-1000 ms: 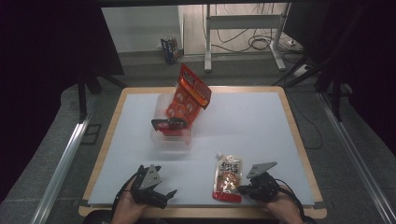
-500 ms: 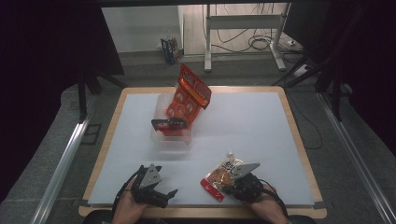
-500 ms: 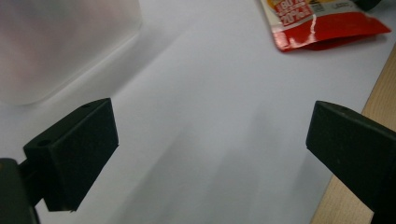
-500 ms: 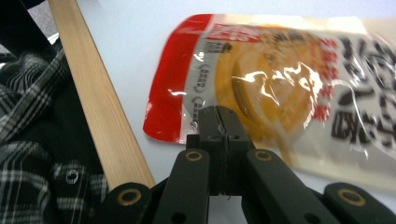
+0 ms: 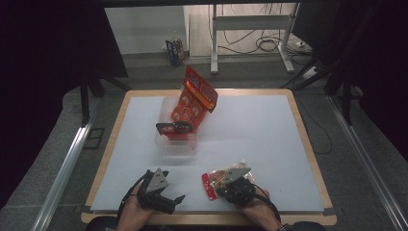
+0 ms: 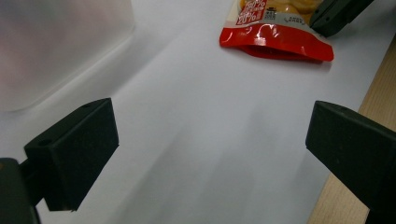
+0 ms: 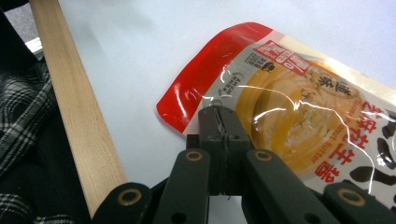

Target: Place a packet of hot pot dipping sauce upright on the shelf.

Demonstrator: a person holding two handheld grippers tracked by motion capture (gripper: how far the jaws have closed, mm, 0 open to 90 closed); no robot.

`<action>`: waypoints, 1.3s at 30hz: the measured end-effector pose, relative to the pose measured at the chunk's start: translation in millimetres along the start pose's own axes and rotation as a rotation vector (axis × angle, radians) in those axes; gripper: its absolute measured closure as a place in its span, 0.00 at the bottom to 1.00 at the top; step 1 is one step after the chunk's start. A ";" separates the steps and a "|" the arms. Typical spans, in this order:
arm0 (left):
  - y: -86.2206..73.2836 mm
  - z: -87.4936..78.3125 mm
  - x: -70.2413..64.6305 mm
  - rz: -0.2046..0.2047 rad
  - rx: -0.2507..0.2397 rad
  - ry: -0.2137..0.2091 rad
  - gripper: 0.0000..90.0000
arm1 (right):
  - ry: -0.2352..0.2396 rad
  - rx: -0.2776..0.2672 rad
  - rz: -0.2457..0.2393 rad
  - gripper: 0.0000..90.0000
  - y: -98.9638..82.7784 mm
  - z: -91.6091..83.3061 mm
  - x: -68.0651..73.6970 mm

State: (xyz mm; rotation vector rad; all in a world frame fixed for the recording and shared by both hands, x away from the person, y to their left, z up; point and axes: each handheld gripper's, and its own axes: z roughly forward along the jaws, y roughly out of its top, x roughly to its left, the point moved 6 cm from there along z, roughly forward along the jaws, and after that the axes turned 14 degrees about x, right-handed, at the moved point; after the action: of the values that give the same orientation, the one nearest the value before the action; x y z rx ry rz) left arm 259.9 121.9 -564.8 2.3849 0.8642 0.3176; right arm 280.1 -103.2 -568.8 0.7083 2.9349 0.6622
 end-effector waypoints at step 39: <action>58.6 39.6 -38.9 0.155 -0.040 -0.238 1.00 | -0.153 -0.113 0.126 0.11 -34.8 -48.8 -56.4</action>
State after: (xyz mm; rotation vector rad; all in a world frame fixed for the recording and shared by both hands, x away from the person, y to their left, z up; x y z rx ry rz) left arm 275.9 42.8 -563.0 2.3964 0.5613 0.1063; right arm 308.6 -175.5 -541.9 0.8950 2.7080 0.7410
